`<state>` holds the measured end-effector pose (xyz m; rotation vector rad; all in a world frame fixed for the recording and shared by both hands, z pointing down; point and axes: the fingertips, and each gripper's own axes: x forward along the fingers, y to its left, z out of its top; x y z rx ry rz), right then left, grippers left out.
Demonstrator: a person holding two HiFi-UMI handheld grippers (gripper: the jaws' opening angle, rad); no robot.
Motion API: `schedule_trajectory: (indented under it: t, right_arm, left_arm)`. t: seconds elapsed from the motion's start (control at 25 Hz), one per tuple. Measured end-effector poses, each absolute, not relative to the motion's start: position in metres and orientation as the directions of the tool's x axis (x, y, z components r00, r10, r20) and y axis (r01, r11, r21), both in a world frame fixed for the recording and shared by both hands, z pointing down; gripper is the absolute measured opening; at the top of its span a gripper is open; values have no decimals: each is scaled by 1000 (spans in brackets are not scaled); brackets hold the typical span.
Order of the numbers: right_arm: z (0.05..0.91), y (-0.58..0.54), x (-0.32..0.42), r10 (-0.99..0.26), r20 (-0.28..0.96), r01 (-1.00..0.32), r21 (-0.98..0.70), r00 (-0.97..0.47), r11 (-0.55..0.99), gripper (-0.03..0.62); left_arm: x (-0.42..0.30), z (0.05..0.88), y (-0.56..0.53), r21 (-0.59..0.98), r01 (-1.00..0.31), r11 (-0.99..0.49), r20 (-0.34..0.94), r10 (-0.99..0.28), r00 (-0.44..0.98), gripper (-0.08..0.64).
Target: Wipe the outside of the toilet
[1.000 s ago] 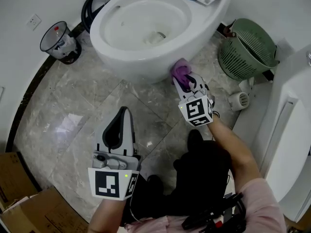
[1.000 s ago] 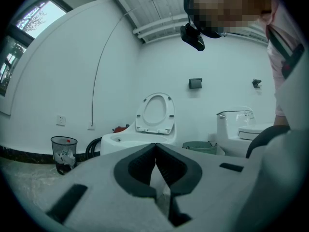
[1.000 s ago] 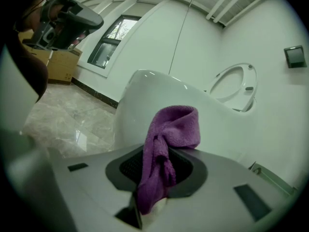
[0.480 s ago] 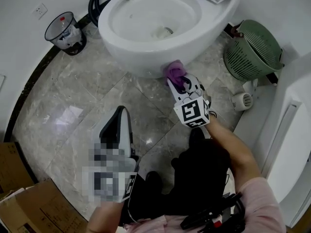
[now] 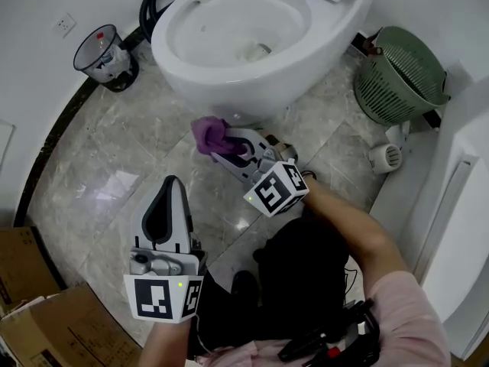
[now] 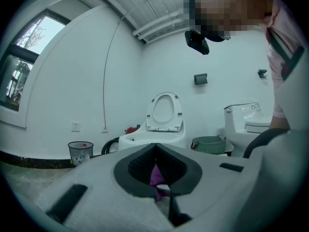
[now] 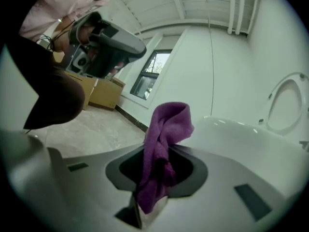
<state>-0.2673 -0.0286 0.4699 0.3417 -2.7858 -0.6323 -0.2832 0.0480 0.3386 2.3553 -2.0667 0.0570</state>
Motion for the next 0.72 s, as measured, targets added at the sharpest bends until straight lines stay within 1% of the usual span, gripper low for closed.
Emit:
schedule_trajectory:
  t: [0.2,0.48,0.6,0.72]
  right_arm:
    - [449,-25,-262,-247,141,-160,452,-959,877,109]
    - [456,-25,-254,-212,156,-124,441,-965,889,109]
    - [466,-32,-243,-226,172,-131,437,-959,890,110]
    - [486,-47,-220,-287,202,-167,466,-936,869,110]
  left_arm:
    - [-275,335,45,-40,-993,-110,32,-994,109,8]
    - [-272,328,34,-60,-991,-121,30,-992,119,8]
    - [-267,330,26,-59,-989,-133,36,-991,131,8]
    - [-253,334,15,-55,-986,-160,45,-987,157,8]
